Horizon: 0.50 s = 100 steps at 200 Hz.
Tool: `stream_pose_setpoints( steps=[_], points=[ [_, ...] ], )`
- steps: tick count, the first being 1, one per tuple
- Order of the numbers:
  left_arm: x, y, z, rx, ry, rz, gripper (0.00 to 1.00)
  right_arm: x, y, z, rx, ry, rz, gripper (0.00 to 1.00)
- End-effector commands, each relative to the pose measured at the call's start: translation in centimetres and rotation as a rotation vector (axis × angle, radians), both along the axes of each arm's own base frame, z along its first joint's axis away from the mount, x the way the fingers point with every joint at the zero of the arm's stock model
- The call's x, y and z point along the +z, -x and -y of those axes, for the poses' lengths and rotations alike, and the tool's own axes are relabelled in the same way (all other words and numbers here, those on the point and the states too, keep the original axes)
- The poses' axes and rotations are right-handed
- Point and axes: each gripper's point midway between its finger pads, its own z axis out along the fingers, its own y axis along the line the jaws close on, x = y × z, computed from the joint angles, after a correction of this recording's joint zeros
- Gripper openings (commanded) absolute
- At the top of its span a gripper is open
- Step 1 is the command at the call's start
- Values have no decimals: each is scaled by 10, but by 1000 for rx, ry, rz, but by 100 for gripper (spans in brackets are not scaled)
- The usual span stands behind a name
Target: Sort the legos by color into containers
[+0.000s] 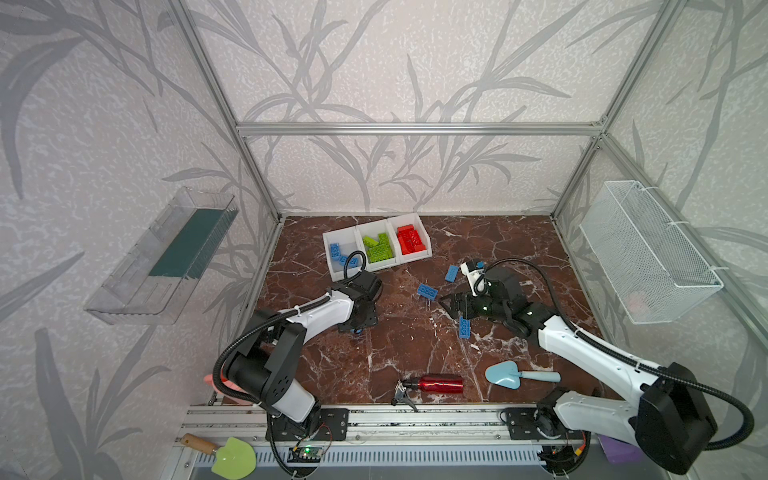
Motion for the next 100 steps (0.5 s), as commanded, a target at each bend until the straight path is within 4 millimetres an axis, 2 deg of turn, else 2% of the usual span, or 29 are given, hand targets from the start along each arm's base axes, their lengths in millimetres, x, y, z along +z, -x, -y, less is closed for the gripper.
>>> stream_pose_setpoints(
  steps=[1,65,100],
  points=[
    [-4,-3,8,-13,11,9,70,14,-3,0,-5,-16,22,92],
    [-10,-4,13,-8,-11,-20,39,13,-2,1,-5,-12,22,92],
    [2,-14,16,-6,-15,7,28,11,0,3,-7,-6,24,92]
  ],
)
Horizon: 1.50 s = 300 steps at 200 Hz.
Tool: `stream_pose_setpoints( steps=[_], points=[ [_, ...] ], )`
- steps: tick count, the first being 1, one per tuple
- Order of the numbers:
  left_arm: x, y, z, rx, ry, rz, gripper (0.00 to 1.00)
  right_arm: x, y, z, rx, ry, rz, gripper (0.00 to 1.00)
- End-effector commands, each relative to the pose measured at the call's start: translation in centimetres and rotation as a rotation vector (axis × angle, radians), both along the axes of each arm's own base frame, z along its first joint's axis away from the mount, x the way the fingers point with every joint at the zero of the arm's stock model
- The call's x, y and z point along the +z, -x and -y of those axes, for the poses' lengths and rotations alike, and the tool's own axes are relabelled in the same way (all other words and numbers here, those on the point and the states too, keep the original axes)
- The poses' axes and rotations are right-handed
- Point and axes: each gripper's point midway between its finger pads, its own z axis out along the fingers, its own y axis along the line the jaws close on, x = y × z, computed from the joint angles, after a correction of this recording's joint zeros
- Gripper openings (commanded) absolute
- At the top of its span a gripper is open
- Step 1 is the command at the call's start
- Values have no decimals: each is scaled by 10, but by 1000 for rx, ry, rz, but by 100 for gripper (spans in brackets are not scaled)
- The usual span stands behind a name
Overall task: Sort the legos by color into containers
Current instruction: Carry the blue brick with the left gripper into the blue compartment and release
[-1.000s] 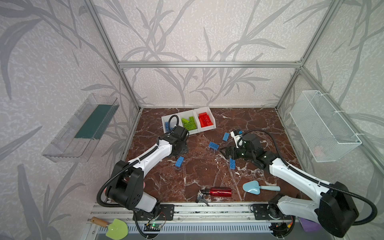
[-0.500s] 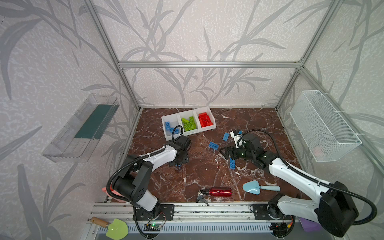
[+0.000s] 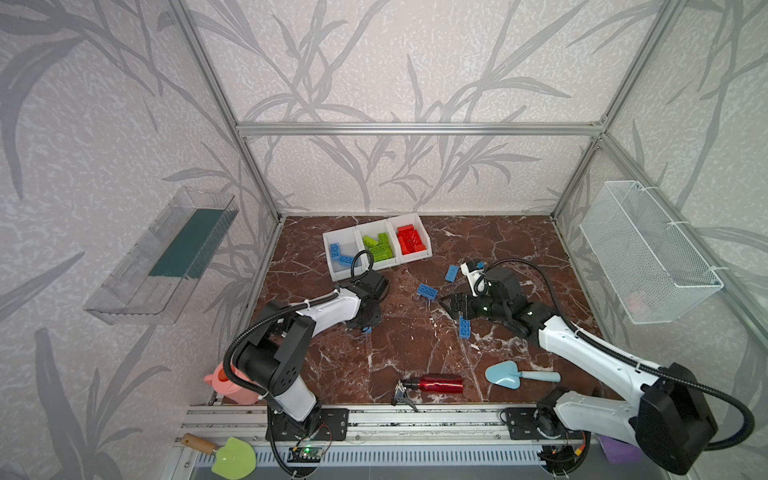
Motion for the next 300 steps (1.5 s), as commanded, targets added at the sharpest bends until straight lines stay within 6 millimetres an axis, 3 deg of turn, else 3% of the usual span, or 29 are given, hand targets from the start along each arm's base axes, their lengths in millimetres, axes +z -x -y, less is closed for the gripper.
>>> stream_pose_setpoints(
  steps=[1,77,133,174,217,272,300],
  points=[
    [6,-4,0,6,-24,0,28,12,-1,2,-7,-9,27,92],
    [91,-69,12,-15,5,149,26,1,1,2,8,-1,16,93],
    [126,-127,-27,75,41,206,26,-6,3,6,12,33,28,100],
    [128,-166,-49,106,29,193,26,-18,3,7,20,59,5,99],
    [109,-200,-63,136,5,163,26,-20,1,6,22,74,1,99],
    [95,-228,-79,172,-3,149,28,-24,2,9,30,108,-10,99],
    [95,-235,-84,177,-16,143,35,-26,-1,8,36,131,-15,99]
  ],
)
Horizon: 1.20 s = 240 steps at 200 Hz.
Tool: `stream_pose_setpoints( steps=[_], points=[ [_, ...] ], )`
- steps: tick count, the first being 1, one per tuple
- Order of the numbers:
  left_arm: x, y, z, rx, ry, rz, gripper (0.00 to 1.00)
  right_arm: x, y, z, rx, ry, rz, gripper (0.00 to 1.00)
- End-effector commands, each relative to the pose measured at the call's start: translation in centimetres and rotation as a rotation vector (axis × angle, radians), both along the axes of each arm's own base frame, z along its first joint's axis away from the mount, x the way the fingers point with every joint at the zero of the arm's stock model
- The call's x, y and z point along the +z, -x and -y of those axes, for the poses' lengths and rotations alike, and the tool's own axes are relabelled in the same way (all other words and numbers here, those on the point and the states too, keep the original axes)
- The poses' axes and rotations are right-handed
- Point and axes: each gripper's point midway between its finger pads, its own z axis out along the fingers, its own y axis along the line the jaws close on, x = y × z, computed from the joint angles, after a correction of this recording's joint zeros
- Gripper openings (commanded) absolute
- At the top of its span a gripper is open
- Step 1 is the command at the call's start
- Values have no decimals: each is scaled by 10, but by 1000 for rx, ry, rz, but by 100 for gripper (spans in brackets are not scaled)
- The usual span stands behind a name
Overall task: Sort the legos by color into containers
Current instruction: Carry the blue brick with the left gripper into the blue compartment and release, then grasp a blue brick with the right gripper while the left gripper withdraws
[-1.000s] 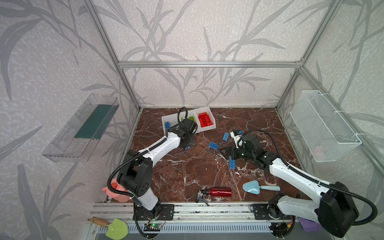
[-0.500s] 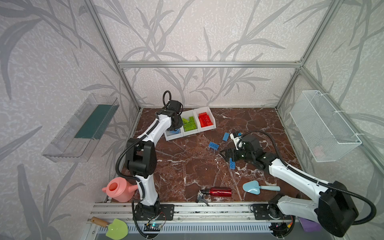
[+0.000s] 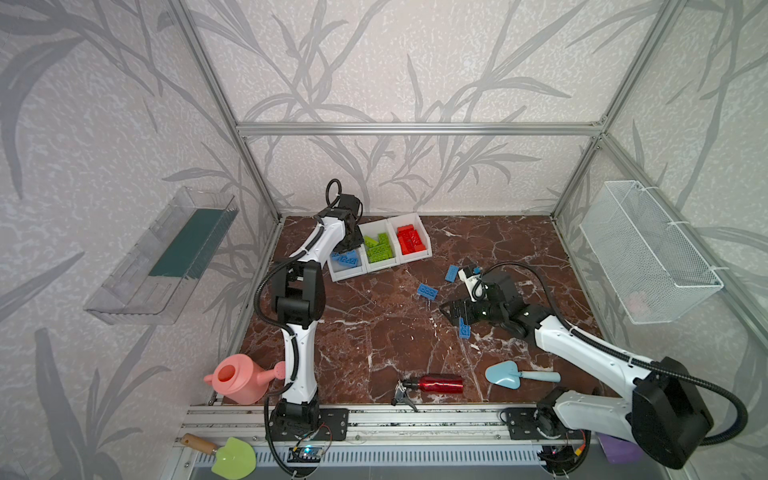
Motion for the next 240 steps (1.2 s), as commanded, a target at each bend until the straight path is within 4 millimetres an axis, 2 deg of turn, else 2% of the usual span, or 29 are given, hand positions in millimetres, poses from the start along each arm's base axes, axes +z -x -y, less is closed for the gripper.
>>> stream_pose_setpoints(
  steps=[1,34,59,89,126,148,154,157,166,213,240],
  points=[
    [7,-2,-7,-4,-23,-10,36,2,-6,2,2,36,7,99],
    [18,-2,-9,-3,-27,5,62,-6,-14,1,-5,70,-6,99],
    [34,8,-11,16,-22,28,70,-9,-25,-3,-11,87,-14,99],
    [63,28,-4,21,46,98,71,-15,-42,-12,-4,116,-18,100],
    [85,71,10,7,167,175,70,-25,-61,-34,96,151,-18,96],
    [90,101,19,-18,244,184,70,-31,-71,-45,170,180,-16,94],
    [91,109,21,-25,266,187,70,-27,-74,-49,188,185,-5,94],
    [91,113,23,-31,275,187,70,-37,-75,-49,198,201,-22,94],
    [92,125,24,-38,289,190,70,-41,-80,-52,215,226,-24,94],
    [94,186,17,-84,281,216,70,-68,-97,-56,270,333,-80,92],
    [90,209,8,-80,249,236,70,-88,-98,-55,284,373,-126,87]
  ],
)
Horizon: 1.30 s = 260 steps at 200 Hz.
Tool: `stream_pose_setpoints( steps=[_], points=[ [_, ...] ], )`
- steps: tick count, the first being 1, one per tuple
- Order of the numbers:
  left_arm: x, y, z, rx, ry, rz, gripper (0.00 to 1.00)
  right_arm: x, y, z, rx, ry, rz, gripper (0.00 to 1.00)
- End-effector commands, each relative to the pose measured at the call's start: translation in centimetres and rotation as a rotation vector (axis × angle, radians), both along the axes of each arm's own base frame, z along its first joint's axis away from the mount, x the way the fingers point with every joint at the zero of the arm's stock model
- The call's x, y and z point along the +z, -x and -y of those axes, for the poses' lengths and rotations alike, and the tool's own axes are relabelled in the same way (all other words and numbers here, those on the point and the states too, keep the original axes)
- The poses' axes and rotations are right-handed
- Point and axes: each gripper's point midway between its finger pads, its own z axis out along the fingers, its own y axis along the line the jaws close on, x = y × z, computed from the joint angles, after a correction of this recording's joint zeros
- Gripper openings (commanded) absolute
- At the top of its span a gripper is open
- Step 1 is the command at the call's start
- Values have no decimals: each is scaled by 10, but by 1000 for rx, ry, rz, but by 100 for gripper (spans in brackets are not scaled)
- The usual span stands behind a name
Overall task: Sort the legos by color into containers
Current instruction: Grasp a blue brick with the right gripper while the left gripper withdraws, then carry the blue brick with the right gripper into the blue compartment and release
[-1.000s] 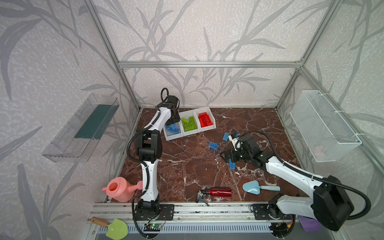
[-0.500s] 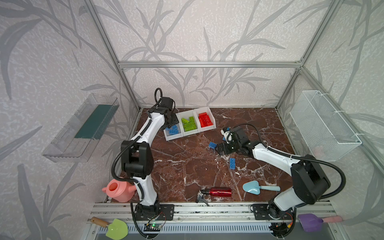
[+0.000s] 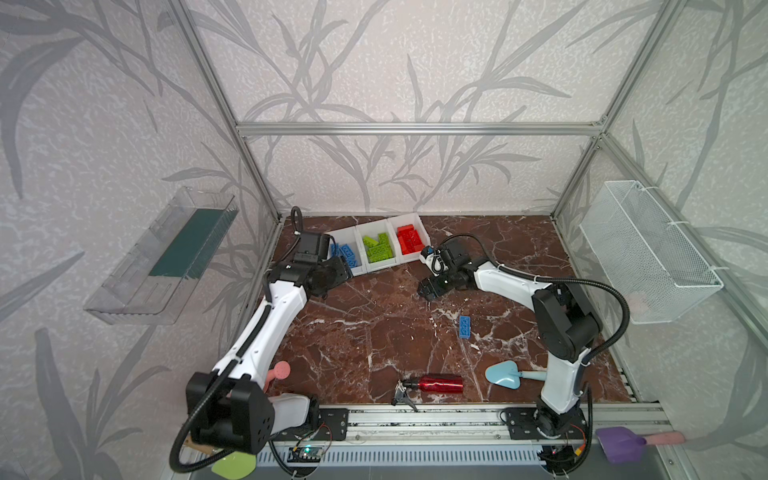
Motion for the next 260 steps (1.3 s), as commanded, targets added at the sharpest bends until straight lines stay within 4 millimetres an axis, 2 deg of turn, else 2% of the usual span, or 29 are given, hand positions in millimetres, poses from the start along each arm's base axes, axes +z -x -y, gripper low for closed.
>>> stream_pose_setpoints(
  steps=[1,32,66,97,145,177,198,226,260],
  points=[
    [1,17,-5,-13,-26,28,70,-20,6,8,32,79,-59,87],
    [-1,30,-16,7,-77,66,70,-37,11,14,35,133,-72,86],
    [-6,34,-18,7,-88,56,69,-41,13,15,45,174,-50,81],
    [-9,34,-18,3,-90,38,69,-47,18,12,76,226,-29,71],
    [-7,34,-17,2,-84,48,69,-46,26,6,96,240,-26,46],
    [-3,35,-17,0,-85,54,69,-35,28,0,103,207,-30,32],
    [2,37,-19,3,-89,69,69,-25,31,-4,115,202,-20,29],
    [11,42,-22,13,-96,98,69,-1,39,-18,140,152,-13,25],
    [20,51,-29,39,-109,153,69,33,48,-45,189,52,-22,23]
  ],
)
